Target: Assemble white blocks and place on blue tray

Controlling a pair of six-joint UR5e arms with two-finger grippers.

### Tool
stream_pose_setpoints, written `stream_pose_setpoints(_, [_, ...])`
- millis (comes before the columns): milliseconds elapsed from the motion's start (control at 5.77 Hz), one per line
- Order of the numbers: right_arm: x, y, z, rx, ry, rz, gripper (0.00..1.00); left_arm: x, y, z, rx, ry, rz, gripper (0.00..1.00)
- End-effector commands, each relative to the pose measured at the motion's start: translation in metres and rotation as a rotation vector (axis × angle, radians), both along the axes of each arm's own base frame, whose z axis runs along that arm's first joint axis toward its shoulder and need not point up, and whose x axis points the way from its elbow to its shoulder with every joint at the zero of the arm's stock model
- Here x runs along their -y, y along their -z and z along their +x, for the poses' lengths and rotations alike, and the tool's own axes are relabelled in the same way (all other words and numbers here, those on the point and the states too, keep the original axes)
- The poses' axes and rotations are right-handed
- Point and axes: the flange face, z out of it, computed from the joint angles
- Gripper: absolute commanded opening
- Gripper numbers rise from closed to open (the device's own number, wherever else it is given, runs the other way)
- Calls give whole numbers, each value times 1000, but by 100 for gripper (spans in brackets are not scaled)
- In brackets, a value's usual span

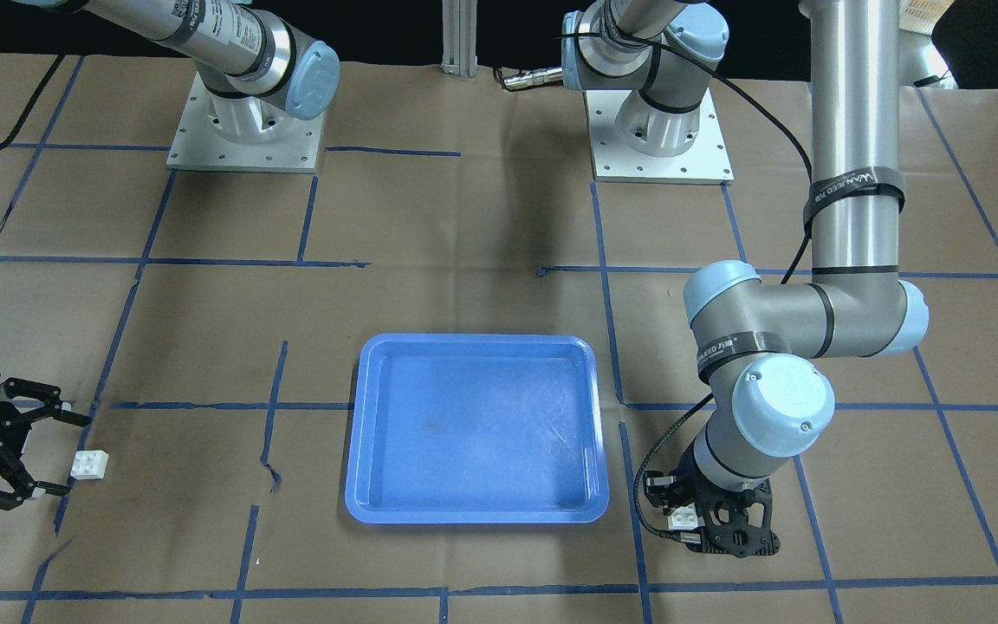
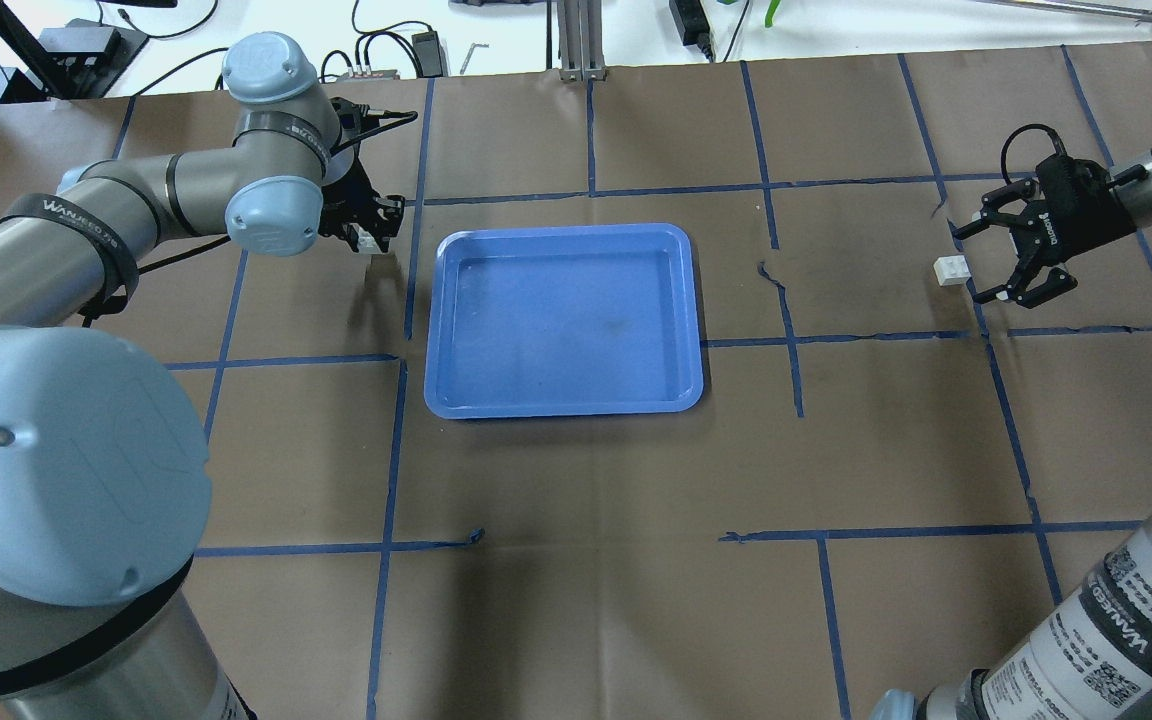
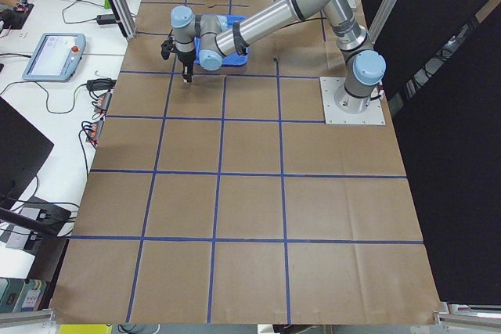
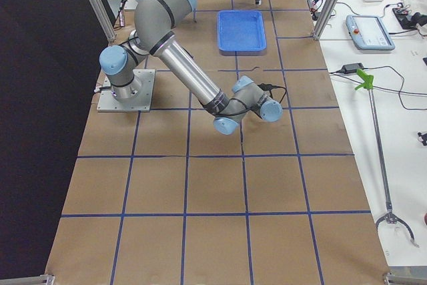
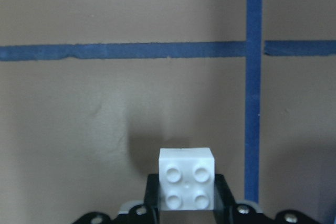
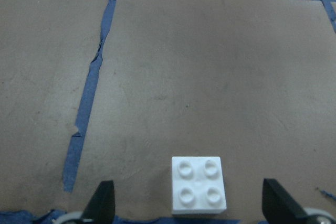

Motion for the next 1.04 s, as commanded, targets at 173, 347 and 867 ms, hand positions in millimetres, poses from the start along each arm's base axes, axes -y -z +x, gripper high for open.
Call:
stream_pose_setpoints(173, [1, 6, -1, -1, -1, -1, 62, -61, -42, -109, 68, 541, -3, 0])
stream_pose_setpoints(347, [1, 5, -1, -4, -4, -5, 45, -80, -41, -160, 83, 788, 3, 0])
stream_pose_setpoints(867, [5, -11, 2, -15, -11, -30, 23, -111, -16, -216, 114, 1306, 58, 0])
